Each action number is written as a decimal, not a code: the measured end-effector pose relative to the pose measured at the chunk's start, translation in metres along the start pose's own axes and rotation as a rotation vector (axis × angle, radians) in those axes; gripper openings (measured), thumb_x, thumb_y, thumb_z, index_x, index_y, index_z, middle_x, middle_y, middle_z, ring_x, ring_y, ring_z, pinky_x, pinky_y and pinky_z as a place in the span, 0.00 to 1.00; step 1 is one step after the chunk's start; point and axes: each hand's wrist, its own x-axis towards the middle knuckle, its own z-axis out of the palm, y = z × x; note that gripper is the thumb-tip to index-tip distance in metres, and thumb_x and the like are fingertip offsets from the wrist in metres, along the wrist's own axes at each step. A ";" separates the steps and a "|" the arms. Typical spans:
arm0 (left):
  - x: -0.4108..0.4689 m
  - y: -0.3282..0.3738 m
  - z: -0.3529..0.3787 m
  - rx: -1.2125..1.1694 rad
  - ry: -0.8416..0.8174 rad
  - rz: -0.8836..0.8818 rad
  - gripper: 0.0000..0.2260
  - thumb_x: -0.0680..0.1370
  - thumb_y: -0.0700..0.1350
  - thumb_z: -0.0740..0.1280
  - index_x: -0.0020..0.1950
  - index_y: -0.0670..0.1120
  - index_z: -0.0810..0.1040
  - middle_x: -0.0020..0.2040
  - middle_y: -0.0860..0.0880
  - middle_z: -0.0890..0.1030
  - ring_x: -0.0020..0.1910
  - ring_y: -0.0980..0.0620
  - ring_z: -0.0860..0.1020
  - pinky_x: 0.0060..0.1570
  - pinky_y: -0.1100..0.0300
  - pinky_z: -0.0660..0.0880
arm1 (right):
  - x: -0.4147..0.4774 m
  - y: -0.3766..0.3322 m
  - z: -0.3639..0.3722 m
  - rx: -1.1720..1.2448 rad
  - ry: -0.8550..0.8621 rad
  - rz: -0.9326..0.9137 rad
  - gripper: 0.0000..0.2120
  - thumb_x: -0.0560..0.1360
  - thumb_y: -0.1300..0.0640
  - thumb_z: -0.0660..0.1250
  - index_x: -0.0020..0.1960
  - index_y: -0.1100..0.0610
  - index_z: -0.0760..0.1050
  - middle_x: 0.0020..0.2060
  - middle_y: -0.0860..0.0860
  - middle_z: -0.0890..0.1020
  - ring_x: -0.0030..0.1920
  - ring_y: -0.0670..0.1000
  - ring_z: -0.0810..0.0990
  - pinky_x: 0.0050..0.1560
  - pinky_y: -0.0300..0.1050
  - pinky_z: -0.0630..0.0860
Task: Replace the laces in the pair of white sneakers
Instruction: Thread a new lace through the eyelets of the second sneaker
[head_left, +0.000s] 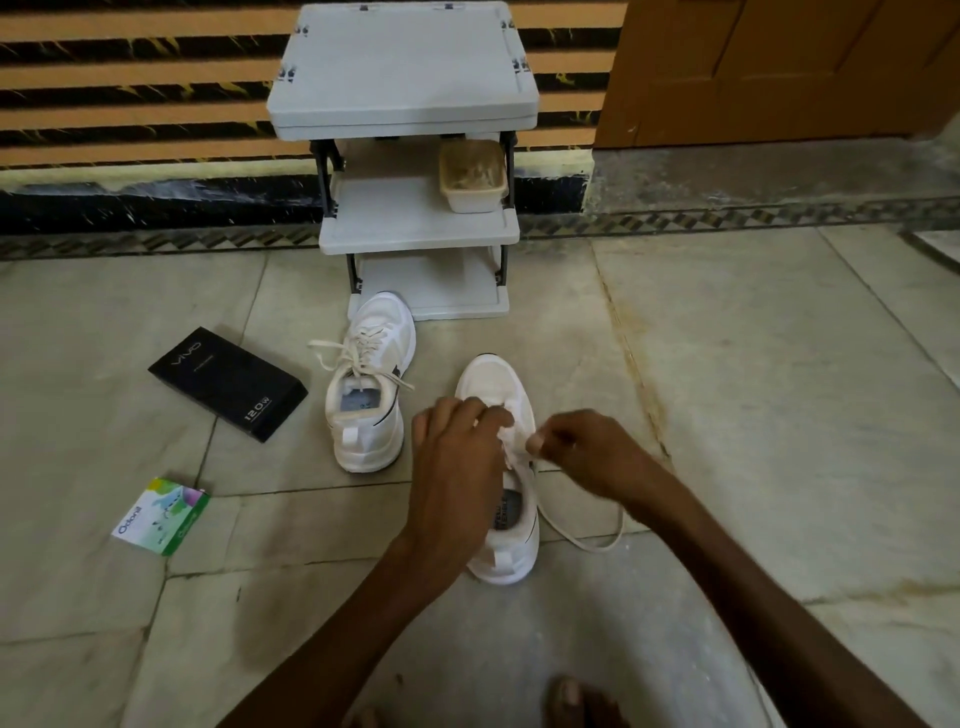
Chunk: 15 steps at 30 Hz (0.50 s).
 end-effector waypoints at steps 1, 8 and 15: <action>0.002 -0.005 0.000 -0.012 0.011 -0.024 0.15 0.71 0.38 0.70 0.56 0.49 0.80 0.54 0.50 0.79 0.53 0.47 0.74 0.53 0.53 0.69 | 0.001 0.005 0.009 -0.133 -0.011 -0.021 0.09 0.79 0.50 0.66 0.47 0.54 0.81 0.45 0.50 0.82 0.44 0.48 0.78 0.43 0.42 0.72; -0.001 -0.022 0.008 -0.201 -0.167 -0.236 0.26 0.69 0.37 0.70 0.67 0.49 0.71 0.54 0.48 0.79 0.51 0.49 0.79 0.46 0.61 0.74 | 0.000 -0.002 0.002 0.001 0.148 -0.140 0.11 0.75 0.54 0.70 0.34 0.50 0.82 0.36 0.45 0.84 0.37 0.44 0.80 0.40 0.40 0.72; 0.003 -0.023 0.004 -0.203 -0.167 -0.273 0.23 0.68 0.36 0.73 0.60 0.52 0.74 0.47 0.51 0.82 0.44 0.51 0.81 0.43 0.55 0.79 | -0.018 -0.015 -0.036 0.497 0.055 -0.144 0.12 0.76 0.59 0.68 0.35 0.54 0.83 0.34 0.45 0.84 0.34 0.36 0.77 0.39 0.31 0.70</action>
